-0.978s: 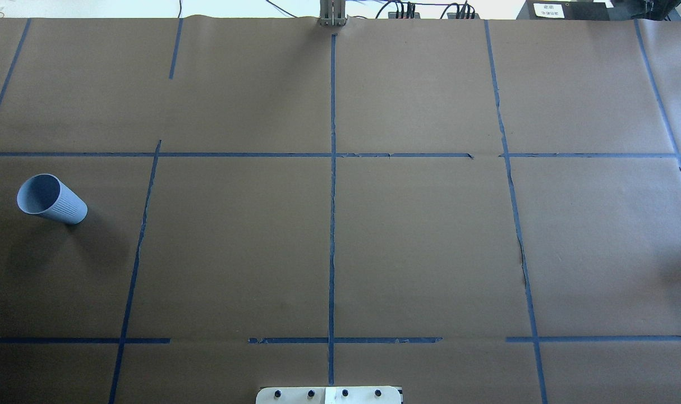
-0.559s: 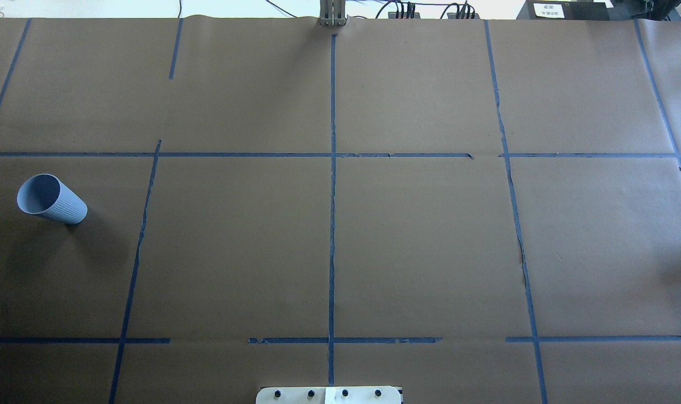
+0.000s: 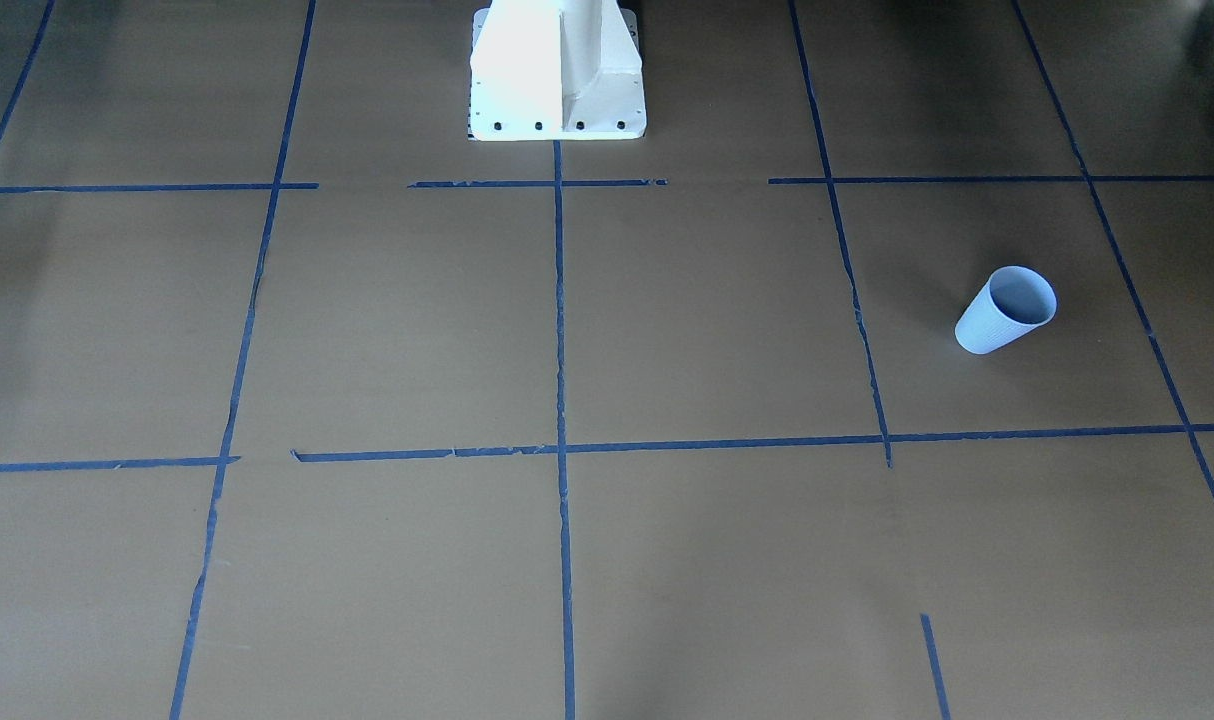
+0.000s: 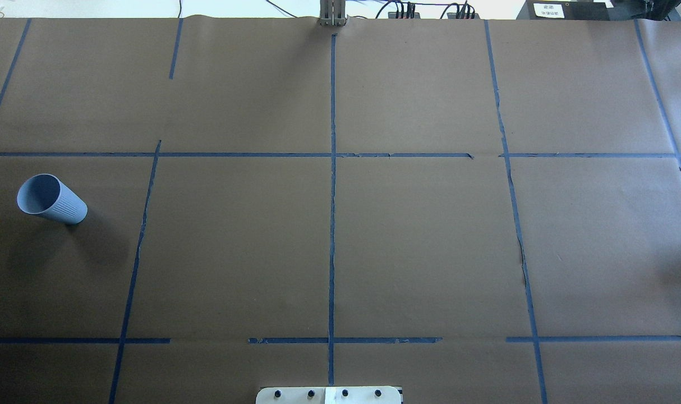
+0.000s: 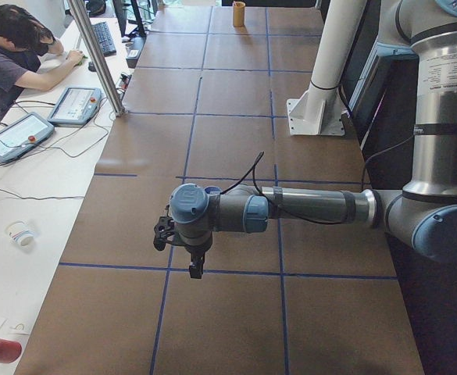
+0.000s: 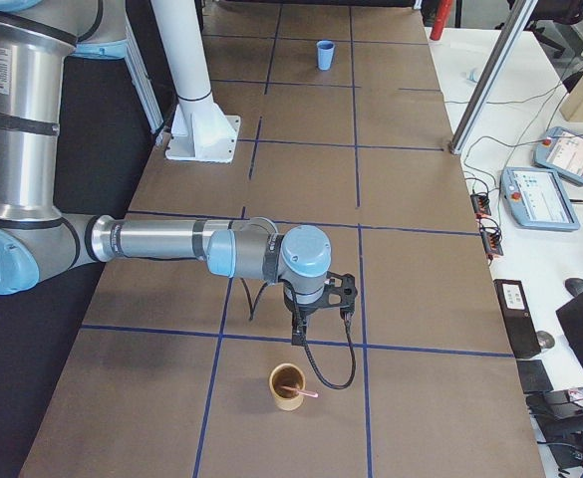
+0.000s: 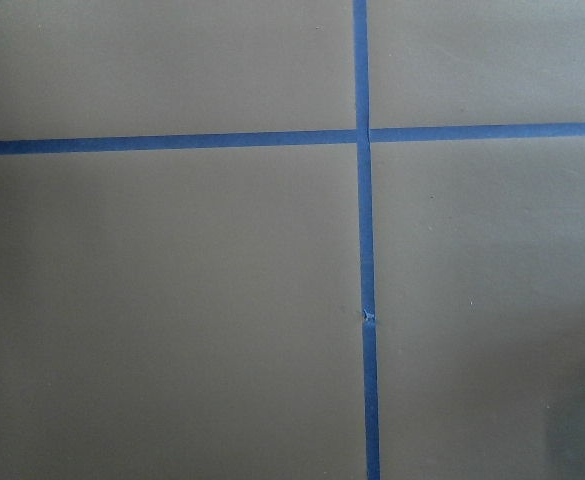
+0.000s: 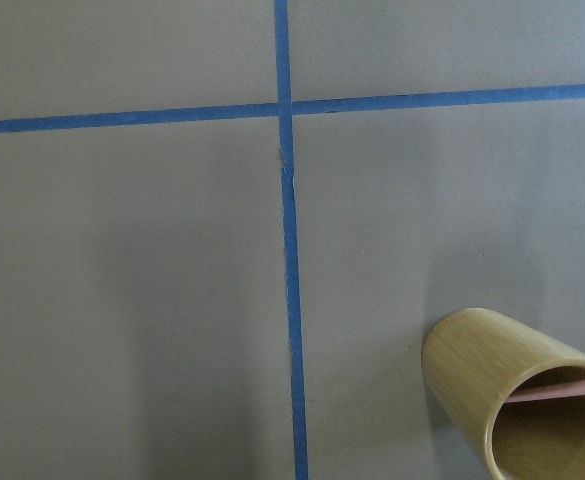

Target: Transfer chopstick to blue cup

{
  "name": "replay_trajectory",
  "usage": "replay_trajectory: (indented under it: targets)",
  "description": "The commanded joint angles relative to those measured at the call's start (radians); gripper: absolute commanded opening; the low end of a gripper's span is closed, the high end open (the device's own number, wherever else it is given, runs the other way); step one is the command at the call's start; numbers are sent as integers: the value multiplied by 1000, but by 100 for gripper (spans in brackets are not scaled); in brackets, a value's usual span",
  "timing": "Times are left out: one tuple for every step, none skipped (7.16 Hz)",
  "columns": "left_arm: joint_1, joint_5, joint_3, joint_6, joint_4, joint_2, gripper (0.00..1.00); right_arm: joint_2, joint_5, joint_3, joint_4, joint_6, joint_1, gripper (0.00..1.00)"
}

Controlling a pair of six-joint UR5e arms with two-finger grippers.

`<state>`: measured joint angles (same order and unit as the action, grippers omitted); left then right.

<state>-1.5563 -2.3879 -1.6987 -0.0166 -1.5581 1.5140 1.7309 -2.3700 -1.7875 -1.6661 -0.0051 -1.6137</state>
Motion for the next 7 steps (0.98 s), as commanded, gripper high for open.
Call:
replay_trajectory:
  targets:
    - [163, -4, -108, -389, -144, -1, 100, -1, 0, -3, 0, 1, 0, 100]
    - [250, 2, -102, -575, -274, -2, 100, -2, 0, -4, 2, 1, 0, 100]
    - [331, 10, -84, -674, -343, 0, 100, -5, 0, -4, 2, 1, 0, 100]
    - [356, 21, -79, -703, -368, 5, 100, -5, 0, -6, 2, -1, 0, 100]
    - [375, 27, -73, -715, -370, 8, 100, -5, 0, -10, 2, -1, 0, 100]
    - [383, 33, -62, -715, -372, 14, 100, -4, 0, -9, 0, -1, 0, 100]
    - [422, 35, -41, -715, -376, 21, 100, -2, 0, -10, 2, -1, 0, 100]
